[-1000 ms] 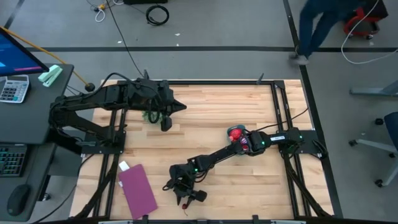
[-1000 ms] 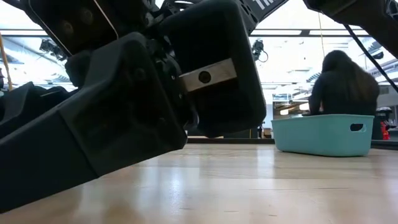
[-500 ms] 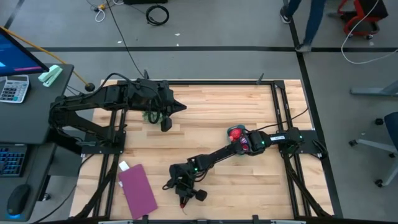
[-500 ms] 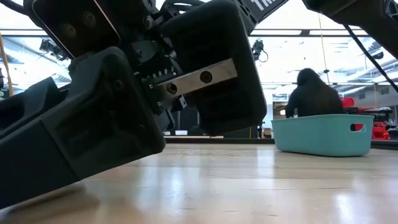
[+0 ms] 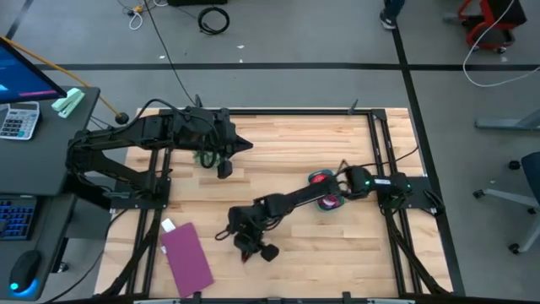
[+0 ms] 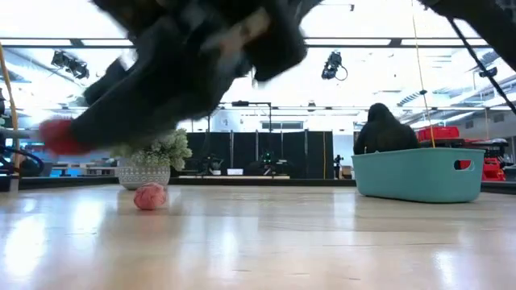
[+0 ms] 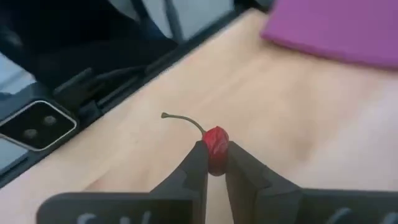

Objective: Pick and placing Produce into tupperware
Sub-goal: Put the cherry in the basket

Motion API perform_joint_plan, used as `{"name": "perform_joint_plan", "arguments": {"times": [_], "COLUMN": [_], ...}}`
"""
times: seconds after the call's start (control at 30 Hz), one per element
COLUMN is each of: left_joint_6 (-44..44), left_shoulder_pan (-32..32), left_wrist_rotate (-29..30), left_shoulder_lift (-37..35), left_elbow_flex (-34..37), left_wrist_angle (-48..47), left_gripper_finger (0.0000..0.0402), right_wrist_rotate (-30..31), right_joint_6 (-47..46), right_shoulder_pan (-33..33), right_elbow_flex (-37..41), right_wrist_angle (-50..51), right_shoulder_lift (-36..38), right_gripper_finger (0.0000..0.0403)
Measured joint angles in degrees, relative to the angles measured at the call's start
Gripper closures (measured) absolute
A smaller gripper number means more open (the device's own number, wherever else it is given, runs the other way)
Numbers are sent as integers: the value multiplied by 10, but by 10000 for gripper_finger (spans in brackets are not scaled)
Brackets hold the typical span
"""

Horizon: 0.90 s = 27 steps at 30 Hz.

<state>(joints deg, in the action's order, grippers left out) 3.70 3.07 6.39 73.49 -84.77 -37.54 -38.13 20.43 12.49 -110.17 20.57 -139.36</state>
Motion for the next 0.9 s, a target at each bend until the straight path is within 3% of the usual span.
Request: {"name": "perform_joint_plan", "arguments": {"times": [0.23,0.53,0.63,0.9], "left_joint_6": [40,49,49,49], "left_shoulder_pan": [1,1,1,1], "left_wrist_rotate": [0,0,0,0], "left_shoulder_lift": [0,0,0,0], "left_elbow_flex": [0,0,0,0], "left_wrist_angle": [-3,-16,-27,-88], "left_gripper_finger": [392,380,378,391], "right_wrist_rotate": [251,508,544,544], "right_joint_6": [-75,-345,-410,-492], "right_shoulder_pan": [8,-9,-21,-67], "right_elbow_flex": [0,3,23,135], "right_wrist_angle": [253,532,571,651], "right_shoulder_lift": [120,169,168,197], "right_gripper_finger": [353,347,347,345]}}
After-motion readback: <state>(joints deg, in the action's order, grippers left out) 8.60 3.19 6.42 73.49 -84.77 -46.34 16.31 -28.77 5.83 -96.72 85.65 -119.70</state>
